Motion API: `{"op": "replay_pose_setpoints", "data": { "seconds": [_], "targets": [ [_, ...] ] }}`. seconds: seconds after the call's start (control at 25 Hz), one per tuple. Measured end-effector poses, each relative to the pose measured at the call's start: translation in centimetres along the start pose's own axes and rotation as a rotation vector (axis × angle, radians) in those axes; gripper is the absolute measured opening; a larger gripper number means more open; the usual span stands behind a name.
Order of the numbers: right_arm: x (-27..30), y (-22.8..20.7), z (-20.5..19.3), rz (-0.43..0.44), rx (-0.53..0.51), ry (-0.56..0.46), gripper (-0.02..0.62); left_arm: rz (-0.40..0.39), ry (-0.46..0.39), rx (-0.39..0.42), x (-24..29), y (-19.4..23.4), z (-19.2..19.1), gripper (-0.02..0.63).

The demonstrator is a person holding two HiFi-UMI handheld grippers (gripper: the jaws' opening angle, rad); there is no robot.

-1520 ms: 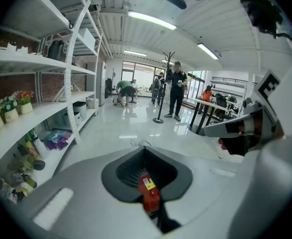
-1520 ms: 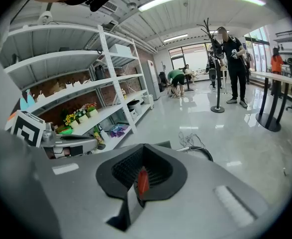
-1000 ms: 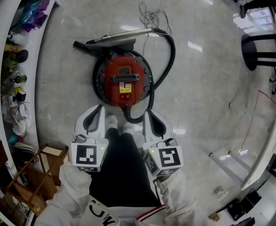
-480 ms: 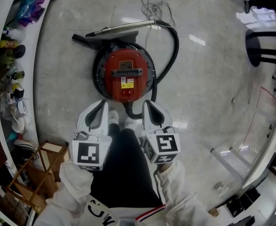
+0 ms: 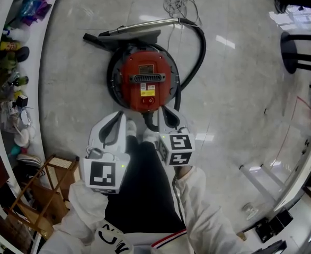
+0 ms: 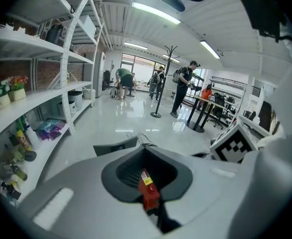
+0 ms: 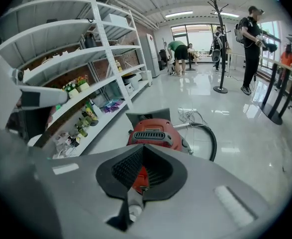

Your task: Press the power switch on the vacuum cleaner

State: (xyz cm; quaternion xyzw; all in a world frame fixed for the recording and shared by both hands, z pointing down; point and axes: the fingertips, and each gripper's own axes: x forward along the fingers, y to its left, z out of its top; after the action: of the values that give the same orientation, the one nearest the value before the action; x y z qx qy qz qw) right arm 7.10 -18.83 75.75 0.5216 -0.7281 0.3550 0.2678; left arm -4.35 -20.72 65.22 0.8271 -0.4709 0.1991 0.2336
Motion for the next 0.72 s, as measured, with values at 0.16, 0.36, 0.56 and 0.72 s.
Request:
{"op": "replay_pose_setpoints", "data": {
  "seconds": [0.16,0.36,0.56,0.72],
  "targets": [
    [2.4,-1.2,-2.7,-0.028,0.007,0.070,0.000,-0.003,0.015,0.003,0.0,0.0,-0.4,0.000],
    [4.6,-1.8,-5.0,-0.032,-0.017,0.135,0.000,-0.005,0.027,-0.001,-0.2,0.0,-0.9,0.000],
    [6.3,-2.0,-6.1,-0.032,-0.037,0.165,0.000,-0.001,0.027,-0.012,-0.3,0.0,-1.0,0.000],
    [7.4,-1.8,-6.9,-0.026,-0.062,0.190,0.000,0.005,0.028,-0.017,-0.5,0.2,-1.1,0.000]
  ]
}}
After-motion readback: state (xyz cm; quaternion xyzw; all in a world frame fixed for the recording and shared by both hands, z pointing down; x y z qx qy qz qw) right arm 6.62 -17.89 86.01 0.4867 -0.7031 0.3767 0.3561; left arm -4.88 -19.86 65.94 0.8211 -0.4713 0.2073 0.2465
